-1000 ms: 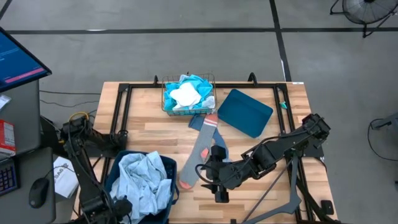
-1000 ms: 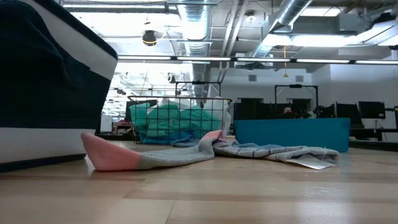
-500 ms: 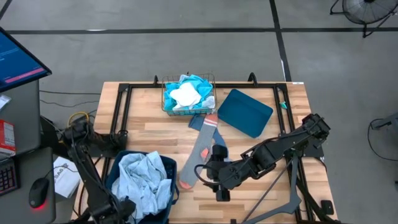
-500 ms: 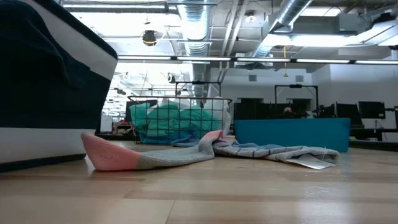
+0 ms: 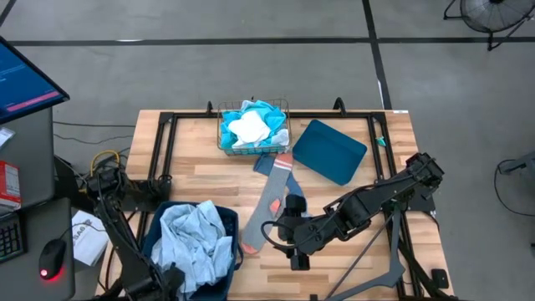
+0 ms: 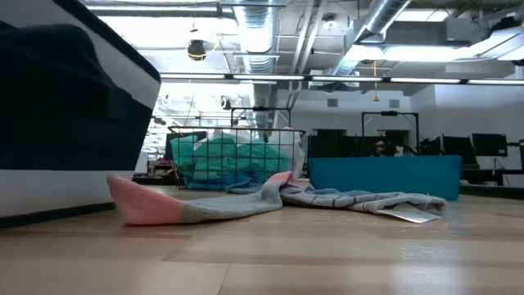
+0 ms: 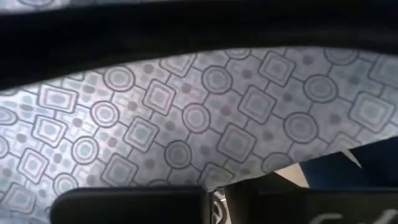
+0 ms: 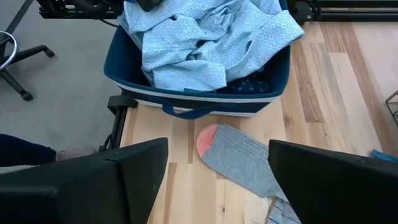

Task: Pick & Place Cloths
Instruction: Put the light blue polo shirt into the blue bin

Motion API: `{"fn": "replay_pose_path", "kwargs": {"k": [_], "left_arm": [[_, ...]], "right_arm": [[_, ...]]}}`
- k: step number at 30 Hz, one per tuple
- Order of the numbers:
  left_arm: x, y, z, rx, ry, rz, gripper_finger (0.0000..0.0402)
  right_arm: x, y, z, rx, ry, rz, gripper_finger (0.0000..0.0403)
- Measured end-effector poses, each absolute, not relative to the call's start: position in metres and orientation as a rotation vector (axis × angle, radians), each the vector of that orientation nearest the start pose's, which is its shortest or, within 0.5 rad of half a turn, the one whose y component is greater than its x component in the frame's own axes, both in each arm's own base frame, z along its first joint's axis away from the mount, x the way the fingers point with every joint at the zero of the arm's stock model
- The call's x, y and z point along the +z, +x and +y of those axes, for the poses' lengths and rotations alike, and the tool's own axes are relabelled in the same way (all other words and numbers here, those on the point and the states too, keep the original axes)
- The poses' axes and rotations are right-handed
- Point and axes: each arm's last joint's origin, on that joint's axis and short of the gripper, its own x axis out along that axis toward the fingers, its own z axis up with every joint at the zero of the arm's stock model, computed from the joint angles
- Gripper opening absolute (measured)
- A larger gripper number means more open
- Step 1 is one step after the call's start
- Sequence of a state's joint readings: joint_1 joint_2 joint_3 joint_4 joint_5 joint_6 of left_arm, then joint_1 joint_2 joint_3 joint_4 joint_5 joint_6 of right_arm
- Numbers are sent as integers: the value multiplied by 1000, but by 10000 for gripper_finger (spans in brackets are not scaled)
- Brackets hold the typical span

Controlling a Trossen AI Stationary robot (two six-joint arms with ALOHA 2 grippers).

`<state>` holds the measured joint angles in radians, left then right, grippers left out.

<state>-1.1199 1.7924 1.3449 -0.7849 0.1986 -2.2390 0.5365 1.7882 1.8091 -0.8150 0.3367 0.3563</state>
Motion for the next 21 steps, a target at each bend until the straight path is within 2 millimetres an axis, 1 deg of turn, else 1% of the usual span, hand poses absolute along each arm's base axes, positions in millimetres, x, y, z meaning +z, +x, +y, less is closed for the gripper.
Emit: {"fn": "replay_pose_path", "kwargs": {"k": [3, 5, 8, 11, 13, 16, 19, 21], "left_arm": [[222, 153, -322, 578, -1139, 1610, 2], [231, 154, -318, 531, -1157, 1597, 1], [259, 151, -309, 426, -1234, 1549, 1], [293, 146, -291, 341, -1331, 1437, 1], [317, 143, -274, 290, -1413, 1304, 0], [350, 142, -242, 217, -1493, 1028, 0], [382, 142, -203, 165, -1506, 722, 0], [398, 140, -177, 152, -1458, 544, 0]], "right_arm": [[359, 338, 190, 63, -9, 739, 272], [359, 338, 190, 67, -18, 738, 272], [359, 338, 190, 68, -21, 738, 272], [359, 338, 190, 68, -22, 738, 272], [359, 338, 190, 68, -22, 738, 272], [359, 338, 190, 68, -22, 738, 272], [359, 338, 190, 68, -21, 738, 272], [359, 338, 190, 68, -21, 737, 272]]}}
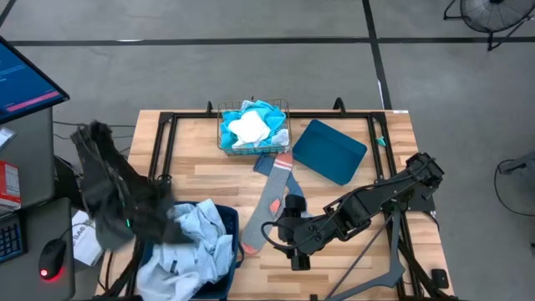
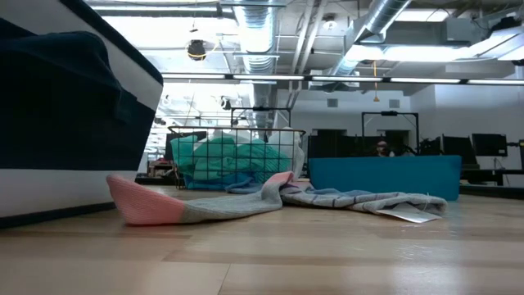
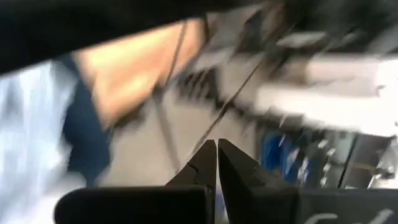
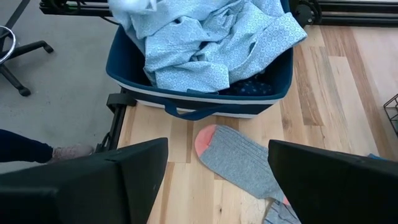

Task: Pick & Place Cloths
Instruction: Put the light blue polo shirt into the blue bin

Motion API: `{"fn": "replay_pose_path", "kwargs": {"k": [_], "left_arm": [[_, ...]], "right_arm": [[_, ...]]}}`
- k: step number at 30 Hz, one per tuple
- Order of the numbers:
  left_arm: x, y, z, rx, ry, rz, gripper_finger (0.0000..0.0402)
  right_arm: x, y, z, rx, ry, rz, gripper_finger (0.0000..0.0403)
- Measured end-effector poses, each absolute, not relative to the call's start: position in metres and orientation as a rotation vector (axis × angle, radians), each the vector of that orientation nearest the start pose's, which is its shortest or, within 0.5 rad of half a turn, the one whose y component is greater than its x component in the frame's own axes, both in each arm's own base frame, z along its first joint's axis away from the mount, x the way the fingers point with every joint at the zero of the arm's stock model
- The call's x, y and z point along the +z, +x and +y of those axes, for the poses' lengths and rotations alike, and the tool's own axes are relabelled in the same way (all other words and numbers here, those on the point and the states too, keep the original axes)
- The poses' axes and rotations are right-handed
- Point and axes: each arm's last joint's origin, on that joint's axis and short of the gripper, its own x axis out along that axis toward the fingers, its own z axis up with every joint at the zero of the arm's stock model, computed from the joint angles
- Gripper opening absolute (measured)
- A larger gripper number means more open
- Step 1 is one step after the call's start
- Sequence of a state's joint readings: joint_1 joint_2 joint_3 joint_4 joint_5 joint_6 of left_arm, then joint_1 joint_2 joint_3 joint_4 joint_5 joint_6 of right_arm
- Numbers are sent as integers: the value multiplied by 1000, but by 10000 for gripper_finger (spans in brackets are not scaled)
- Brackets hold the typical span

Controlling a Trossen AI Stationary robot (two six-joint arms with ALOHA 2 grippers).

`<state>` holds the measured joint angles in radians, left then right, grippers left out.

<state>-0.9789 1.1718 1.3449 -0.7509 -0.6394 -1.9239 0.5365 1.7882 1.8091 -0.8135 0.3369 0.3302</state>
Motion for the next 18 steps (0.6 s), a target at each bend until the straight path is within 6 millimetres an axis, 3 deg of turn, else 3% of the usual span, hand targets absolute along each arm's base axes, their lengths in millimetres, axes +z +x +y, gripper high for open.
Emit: {"fn": "replay_pose_path", "kwargs": {"k": [4, 7, 10, 14, 18], "left_arm": [[415, 138, -136, 183, -1291, 372, 0], [416, 141, -125, 170, -1180, 403, 0], [410, 146, -131, 89, -1123, 550, 0], [395, 157, -156, -80, -1003, 795, 0], [383, 172, -184, -194, -933, 855, 3]], "right_arm": [[359, 338, 190, 63, -7, 736, 272], [359, 338, 190, 56, 12, 737, 272], [359, 338, 190, 56, 12, 737, 272], [359, 338, 190, 57, 10, 736, 272], [359, 340, 187, 50, 13, 733, 272]]}}
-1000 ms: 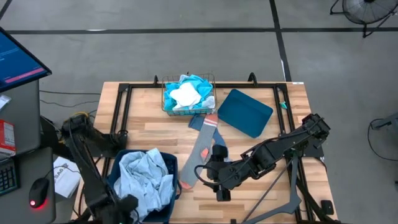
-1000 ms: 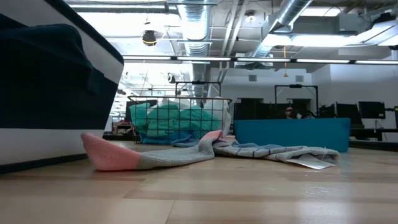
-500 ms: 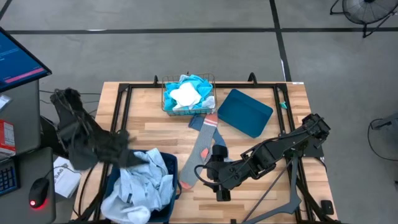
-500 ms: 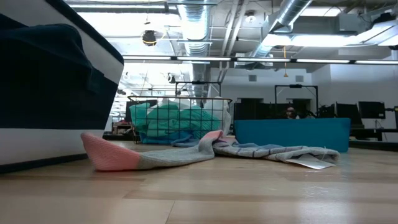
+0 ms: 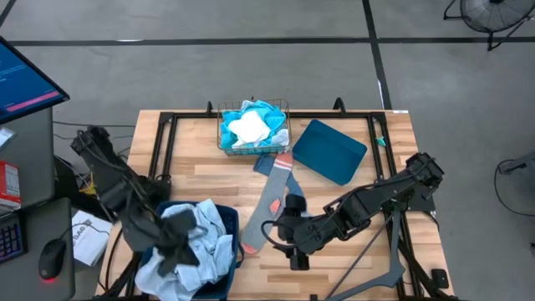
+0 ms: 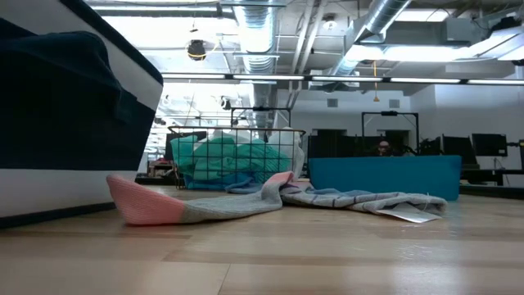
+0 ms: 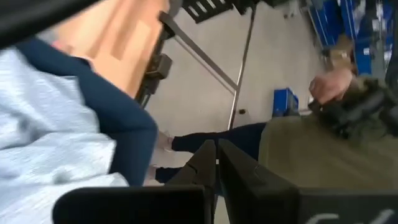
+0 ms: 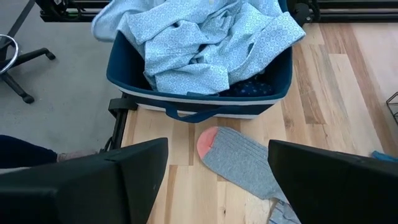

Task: Pick & Place Cloths
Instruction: Put the light blue polo shirt into the blue bin

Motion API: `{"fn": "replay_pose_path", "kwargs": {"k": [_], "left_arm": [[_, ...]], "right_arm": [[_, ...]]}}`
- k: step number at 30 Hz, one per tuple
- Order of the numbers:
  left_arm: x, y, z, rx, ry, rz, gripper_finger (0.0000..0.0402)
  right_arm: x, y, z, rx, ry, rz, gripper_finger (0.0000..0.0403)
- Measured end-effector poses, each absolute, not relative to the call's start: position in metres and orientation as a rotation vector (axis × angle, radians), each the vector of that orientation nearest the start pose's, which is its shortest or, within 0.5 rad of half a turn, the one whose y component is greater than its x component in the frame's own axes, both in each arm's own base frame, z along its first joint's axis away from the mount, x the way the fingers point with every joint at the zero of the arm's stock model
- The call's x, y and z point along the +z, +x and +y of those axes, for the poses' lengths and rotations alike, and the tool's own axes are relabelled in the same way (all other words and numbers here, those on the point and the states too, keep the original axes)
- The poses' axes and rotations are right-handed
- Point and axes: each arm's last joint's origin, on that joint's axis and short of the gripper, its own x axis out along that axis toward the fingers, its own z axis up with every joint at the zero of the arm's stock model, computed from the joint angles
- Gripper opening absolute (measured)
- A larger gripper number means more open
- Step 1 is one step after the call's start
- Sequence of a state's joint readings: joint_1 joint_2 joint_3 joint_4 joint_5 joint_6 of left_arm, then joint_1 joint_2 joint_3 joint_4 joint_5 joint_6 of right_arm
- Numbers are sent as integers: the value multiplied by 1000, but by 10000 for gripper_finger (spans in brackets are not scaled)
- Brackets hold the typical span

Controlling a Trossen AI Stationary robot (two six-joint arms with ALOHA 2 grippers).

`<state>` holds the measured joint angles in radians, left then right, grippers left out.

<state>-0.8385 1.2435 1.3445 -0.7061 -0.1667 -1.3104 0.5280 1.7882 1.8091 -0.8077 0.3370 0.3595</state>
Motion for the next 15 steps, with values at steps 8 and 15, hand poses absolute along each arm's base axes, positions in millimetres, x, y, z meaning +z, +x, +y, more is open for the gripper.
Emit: {"fn": "replay_pose_path", "kwargs": {"k": [8, 15], "left_arm": [[359, 198, -223, -440, -778, 960, 43], [339, 197, -246, -671, -641, 1145, 128]], "right_arm": [[359, 340, 186, 41, 31, 732, 272], [359, 340, 186, 36, 44, 732, 272]]}}
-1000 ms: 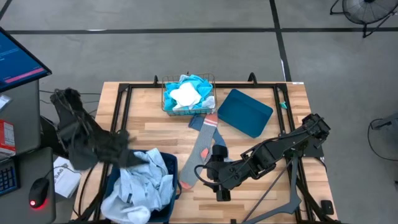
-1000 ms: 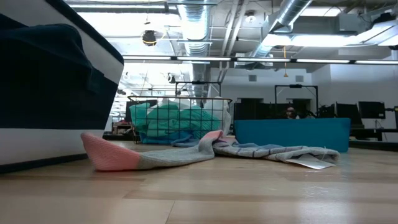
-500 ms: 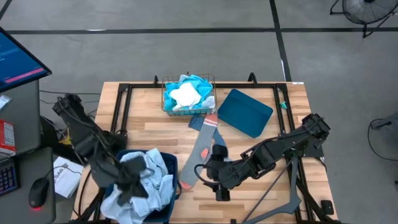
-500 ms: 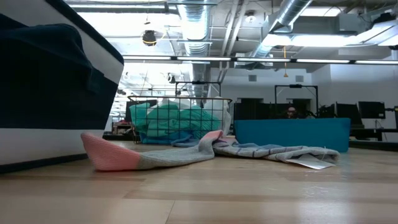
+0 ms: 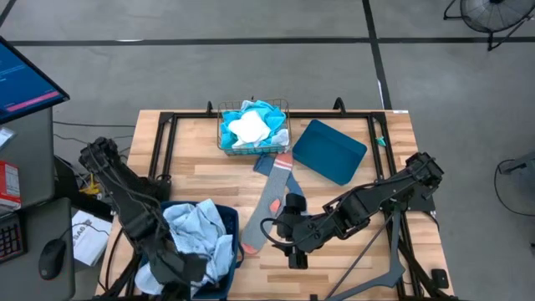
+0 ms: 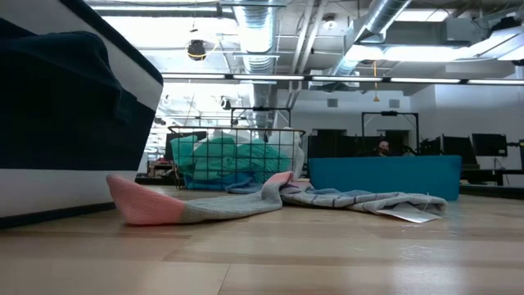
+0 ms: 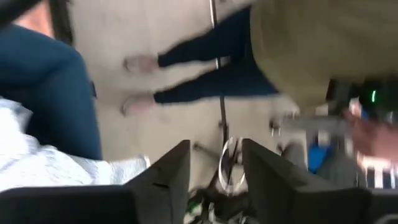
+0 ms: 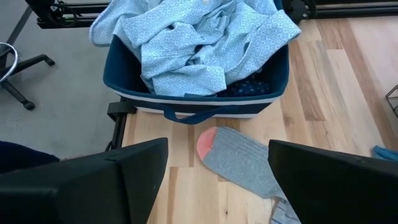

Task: Pick & Place Cloths
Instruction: Put the light blue polo shirt into the blue bin

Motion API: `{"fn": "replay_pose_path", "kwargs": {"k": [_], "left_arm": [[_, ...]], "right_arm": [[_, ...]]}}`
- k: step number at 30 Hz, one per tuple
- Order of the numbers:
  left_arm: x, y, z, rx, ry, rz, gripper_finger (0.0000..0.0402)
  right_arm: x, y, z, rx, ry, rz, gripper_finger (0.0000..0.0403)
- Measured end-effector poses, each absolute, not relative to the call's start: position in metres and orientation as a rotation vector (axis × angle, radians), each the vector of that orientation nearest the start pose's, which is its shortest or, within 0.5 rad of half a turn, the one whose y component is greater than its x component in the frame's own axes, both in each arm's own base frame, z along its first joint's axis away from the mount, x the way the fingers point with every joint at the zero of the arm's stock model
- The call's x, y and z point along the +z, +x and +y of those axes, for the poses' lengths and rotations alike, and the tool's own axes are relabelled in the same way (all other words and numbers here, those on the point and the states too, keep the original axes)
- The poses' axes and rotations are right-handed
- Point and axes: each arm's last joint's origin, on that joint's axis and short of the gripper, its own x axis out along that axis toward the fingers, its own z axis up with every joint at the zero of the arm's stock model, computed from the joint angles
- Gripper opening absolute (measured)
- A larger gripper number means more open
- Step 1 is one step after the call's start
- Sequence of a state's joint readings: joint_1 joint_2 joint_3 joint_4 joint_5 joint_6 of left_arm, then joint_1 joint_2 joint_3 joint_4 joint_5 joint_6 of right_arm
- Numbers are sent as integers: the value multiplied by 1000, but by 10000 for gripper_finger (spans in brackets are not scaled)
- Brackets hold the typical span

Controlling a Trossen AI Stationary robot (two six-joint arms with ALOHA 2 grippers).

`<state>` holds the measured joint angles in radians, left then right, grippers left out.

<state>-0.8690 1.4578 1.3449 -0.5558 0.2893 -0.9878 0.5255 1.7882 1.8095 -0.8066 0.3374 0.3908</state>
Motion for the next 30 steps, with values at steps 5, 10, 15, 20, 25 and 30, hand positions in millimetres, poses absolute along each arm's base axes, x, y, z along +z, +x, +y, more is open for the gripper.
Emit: {"fn": "replay_pose_path", "kwargs": {"k": [5, 10, 15, 20, 25, 30], "left_arm": [[326, 189, -264, -793, -522, 1199, 169], [316, 178, -280, -924, -336, 1163, 189], [314, 164, -290, -1033, -153, 1069, 197], [313, 157, -295, -987, 15, 923, 198], [313, 157, -295, -863, 144, 800, 198], [310, 156, -298, -872, 139, 816, 198]], "right_arm": [[359, 340, 186, 35, 48, 730, 272], [359, 340, 186, 35, 48, 730, 272], [359, 340, 186, 35, 47, 731, 272], [359, 340, 187, 36, 47, 731, 272], [359, 340, 186, 35, 47, 732, 272], [359, 340, 186, 35, 46, 732, 272]]}}
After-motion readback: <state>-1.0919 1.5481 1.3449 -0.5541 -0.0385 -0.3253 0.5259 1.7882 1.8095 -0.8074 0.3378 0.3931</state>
